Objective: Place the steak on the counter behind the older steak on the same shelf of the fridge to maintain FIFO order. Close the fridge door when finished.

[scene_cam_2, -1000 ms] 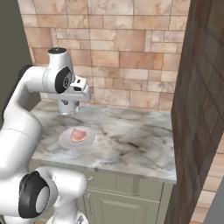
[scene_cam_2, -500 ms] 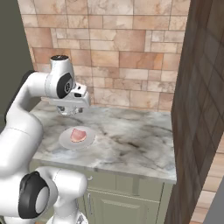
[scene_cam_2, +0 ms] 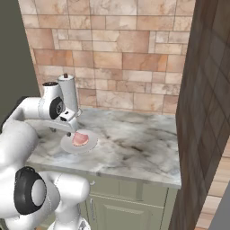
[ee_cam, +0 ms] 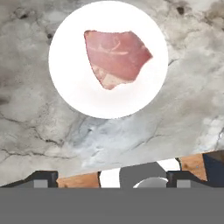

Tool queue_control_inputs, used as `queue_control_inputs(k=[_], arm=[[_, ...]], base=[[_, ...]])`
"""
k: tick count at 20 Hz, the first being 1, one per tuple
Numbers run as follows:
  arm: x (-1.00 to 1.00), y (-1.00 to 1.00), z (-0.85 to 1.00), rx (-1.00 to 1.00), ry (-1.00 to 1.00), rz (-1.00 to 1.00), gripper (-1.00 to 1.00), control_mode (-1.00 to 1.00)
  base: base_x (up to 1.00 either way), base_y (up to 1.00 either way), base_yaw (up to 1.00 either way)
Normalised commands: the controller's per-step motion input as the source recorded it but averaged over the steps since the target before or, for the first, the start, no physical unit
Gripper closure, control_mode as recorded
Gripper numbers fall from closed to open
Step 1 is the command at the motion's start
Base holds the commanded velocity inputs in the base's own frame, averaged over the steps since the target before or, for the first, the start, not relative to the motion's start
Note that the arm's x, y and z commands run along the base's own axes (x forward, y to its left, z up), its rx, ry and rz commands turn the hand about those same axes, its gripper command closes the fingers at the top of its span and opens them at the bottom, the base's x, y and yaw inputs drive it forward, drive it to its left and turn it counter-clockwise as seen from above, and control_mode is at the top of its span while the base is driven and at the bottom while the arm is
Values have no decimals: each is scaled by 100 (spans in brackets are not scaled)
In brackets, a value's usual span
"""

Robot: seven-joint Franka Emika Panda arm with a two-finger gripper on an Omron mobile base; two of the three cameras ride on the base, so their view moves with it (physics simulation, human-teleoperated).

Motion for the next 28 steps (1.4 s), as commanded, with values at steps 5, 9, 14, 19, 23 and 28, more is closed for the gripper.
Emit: queue_control_inputs(k=[5,9,14,19,23,28], arm=[[43,23,-52,1,6,-6,-100,-100],[26,0,-49,0,0,-1,-100,-100],[6,-2,-21,1,0,-2,-100,-100],[0,-42,-2,5,-2,-6,-100,-100],[1,-47,0,5,-2,-6,-100,-100],[30,-33,-5,6,0,-4,-100,-100]], base=[[0,0,0],[0,0,0],[0,0,0],[0,0,0],[0,0,0],[0,0,0]])
